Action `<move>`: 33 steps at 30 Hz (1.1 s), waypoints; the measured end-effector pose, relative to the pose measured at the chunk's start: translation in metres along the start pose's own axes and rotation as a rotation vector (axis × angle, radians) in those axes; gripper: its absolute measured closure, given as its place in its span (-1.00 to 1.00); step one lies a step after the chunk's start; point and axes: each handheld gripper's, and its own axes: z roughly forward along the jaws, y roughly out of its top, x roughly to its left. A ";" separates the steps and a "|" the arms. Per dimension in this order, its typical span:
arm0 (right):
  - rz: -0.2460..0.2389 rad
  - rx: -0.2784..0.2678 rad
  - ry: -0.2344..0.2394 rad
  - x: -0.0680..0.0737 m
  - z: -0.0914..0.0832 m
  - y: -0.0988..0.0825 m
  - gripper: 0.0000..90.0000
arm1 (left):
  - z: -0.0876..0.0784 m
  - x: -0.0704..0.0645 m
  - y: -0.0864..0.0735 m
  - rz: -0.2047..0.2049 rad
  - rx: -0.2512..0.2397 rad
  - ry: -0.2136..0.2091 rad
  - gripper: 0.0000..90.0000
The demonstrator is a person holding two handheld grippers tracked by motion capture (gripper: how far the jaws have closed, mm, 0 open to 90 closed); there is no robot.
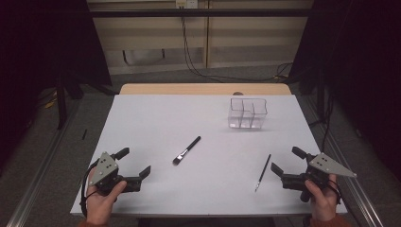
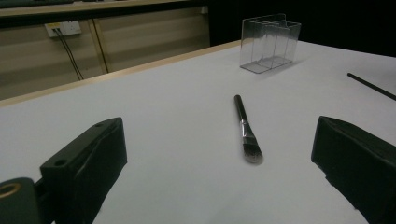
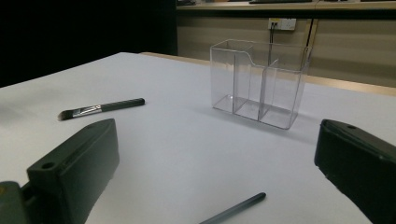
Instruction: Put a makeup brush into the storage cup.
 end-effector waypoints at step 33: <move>-0.020 0.012 0.020 0.005 0.004 0.001 -1.00 | 0.075 0.001 0.033 -0.022 -0.035 -0.026 -0.96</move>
